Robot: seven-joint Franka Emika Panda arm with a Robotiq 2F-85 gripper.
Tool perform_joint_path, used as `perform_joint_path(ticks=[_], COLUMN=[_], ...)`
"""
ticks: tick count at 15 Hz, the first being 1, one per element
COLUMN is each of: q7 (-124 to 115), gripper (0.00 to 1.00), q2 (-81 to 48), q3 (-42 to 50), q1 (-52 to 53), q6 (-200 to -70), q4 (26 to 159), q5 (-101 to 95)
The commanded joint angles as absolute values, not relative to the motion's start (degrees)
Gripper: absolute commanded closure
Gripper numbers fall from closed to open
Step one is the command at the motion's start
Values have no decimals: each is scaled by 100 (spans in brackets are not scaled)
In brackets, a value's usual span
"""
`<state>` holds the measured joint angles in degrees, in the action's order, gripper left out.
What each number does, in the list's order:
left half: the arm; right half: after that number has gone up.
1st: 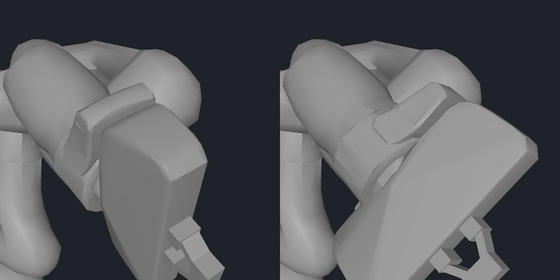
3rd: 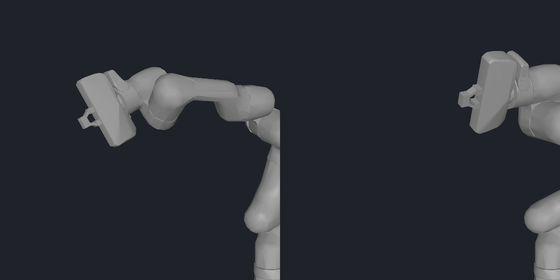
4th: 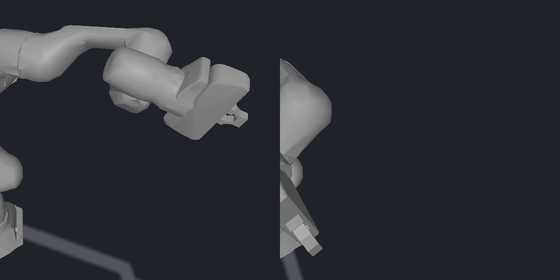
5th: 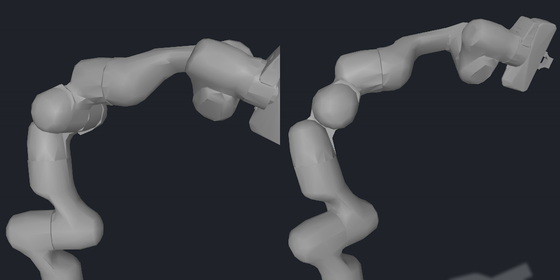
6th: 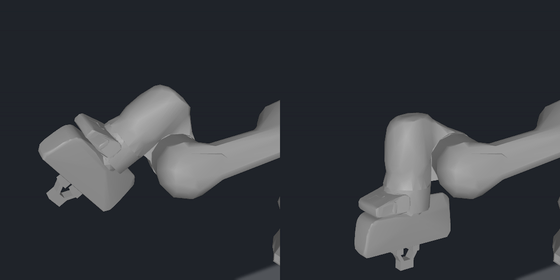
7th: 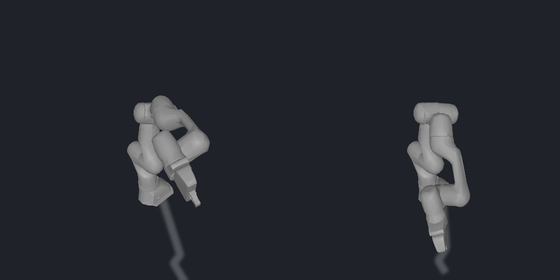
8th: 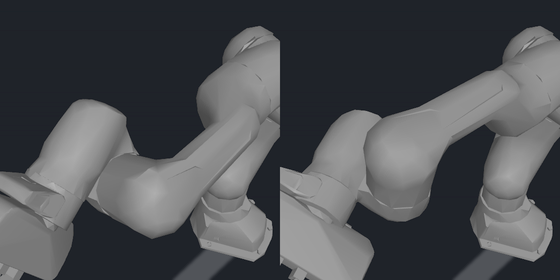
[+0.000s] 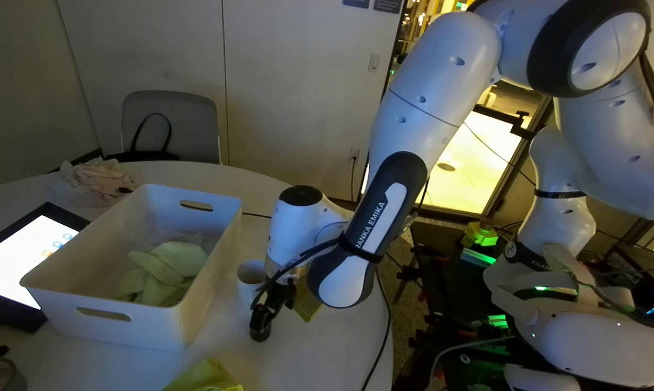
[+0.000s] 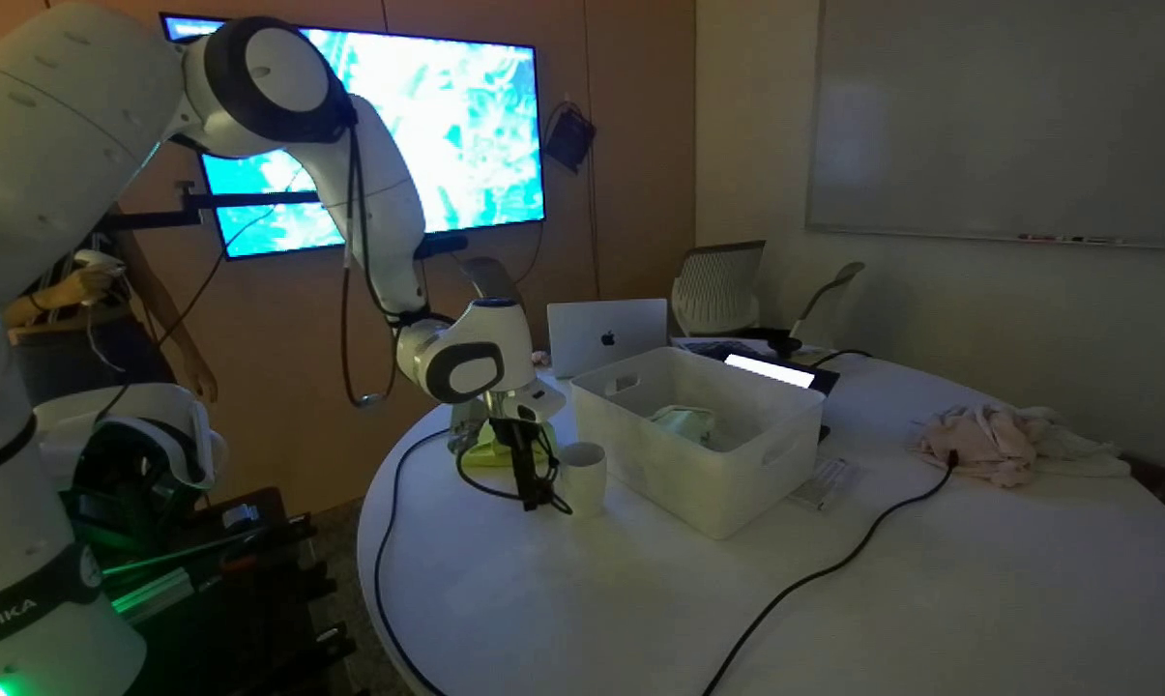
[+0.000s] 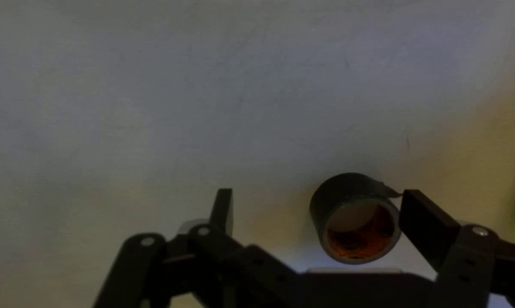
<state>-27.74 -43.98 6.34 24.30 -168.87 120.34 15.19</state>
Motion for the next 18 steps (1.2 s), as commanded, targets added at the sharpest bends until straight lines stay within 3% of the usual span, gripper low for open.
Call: perform_joint_path(ticks=[1,18], q7=[-3045,-3235], gripper=[0,0], q2=[-4509,-4568], q3=[843,942], q1=[2615,2537], q6=[-16760,-16744], q4=[11892,11693], q5=[1332,1329])
